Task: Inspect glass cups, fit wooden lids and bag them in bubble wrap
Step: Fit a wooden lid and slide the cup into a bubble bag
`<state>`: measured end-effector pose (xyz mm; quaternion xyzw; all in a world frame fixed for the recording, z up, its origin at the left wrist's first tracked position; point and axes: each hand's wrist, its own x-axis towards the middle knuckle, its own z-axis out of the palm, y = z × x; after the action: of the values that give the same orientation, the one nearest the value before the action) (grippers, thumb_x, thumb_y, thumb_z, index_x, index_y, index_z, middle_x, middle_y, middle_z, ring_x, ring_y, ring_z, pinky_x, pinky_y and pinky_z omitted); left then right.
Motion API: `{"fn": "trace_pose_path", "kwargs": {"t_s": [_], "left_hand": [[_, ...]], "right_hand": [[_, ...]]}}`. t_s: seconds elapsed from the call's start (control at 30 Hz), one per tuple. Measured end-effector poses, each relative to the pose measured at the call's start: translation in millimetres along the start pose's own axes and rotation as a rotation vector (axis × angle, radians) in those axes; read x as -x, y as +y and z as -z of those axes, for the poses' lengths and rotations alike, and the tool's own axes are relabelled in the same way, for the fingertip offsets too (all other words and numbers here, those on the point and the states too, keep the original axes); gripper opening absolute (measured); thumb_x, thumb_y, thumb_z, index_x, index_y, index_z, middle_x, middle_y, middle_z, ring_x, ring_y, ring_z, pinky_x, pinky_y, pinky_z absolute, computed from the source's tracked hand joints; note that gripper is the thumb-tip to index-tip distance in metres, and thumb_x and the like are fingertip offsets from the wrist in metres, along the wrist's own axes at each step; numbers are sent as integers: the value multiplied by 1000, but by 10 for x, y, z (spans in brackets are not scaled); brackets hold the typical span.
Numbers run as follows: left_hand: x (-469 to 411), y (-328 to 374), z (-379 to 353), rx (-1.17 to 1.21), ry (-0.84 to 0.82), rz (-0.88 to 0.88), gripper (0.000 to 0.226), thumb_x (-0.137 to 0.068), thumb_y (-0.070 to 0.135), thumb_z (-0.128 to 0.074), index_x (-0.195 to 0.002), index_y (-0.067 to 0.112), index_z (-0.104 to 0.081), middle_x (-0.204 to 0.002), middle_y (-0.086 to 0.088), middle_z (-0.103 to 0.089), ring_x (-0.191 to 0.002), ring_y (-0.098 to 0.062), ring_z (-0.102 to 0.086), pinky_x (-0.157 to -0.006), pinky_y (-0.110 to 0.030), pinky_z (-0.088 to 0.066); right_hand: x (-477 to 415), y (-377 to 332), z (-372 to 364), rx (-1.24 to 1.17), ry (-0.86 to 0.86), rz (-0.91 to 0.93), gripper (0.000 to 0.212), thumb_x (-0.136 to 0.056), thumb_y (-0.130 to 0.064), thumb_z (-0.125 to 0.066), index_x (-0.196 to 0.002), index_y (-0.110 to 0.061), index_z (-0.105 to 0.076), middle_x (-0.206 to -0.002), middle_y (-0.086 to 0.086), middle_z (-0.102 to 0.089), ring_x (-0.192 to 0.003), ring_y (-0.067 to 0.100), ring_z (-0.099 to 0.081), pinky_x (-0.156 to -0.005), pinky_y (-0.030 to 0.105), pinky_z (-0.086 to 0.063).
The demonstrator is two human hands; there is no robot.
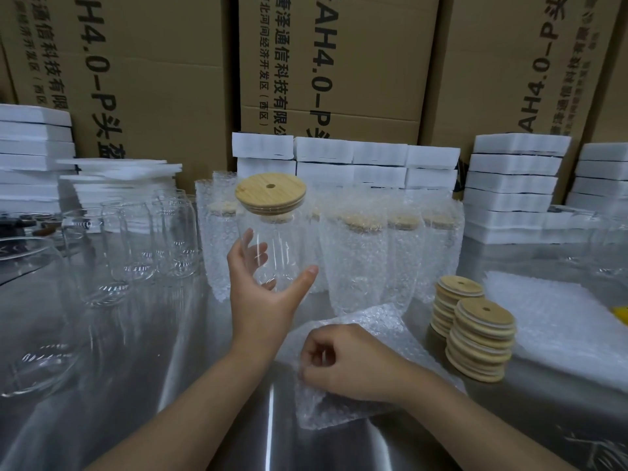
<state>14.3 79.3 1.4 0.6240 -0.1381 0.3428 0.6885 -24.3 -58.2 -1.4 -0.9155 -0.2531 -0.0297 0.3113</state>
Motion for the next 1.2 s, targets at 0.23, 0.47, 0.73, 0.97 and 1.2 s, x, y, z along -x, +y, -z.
{"fn": "trace_pose_path", "kwargs": {"t_s": [0.23,0.47,0.73,0.97,1.2], "left_hand": [[-34,-28,-9,15,32,-10,80,-70,27,-86,-117,61,-31,-119,24,-47,-106,22,-47,-95,-37,-50],[-51,39,0,55,48,10,83,-58,46,-87,-119,58,-32,-120,21,-49,-112,17,-48,-86,-25,-49],[-60,88,10,69,60,22,86,-55,49,-77,-129,44,-33,-119,19,-50,-114,6,-51,-71,-8,-48],[-96,129,19,99,65,44,84,-59,43,-80,-130,41,-33,-120,18,-49,-115,4,-50,-67,-1,-44],[-212,191,102,84,102,74,91,-56,50,-82,-131,38,-33,-119,17,-51,-113,2,-53,-93,-32,-51]], "right_hand": [[-55,45,83,-413,43,-246,23,-89,-22,-63,-68,-24,-74,-65,-11,-68,-60,-3,-60,-64,14,-44],[-86,33,261,-835,158,-417,16,-92,-11,-59,-76,-8,-61,-52,-6,-60,-49,3,-59,-62,24,-57],[-85,94,343,-842,187,-408,14,-80,-3,-73,-93,-8,-69,-74,3,-69,-65,8,-61,-57,18,-50],[-54,-124,673,-276,490,-190,18,-74,-30,-81,-67,-19,-68,-53,-14,-57,-48,-1,-49,-46,12,-37],[-363,-314,-19,193,-24,-227,37,-86,-48,-63,-62,-20,-57,-63,-6,-55,-63,11,-55,-59,26,-42]]}}
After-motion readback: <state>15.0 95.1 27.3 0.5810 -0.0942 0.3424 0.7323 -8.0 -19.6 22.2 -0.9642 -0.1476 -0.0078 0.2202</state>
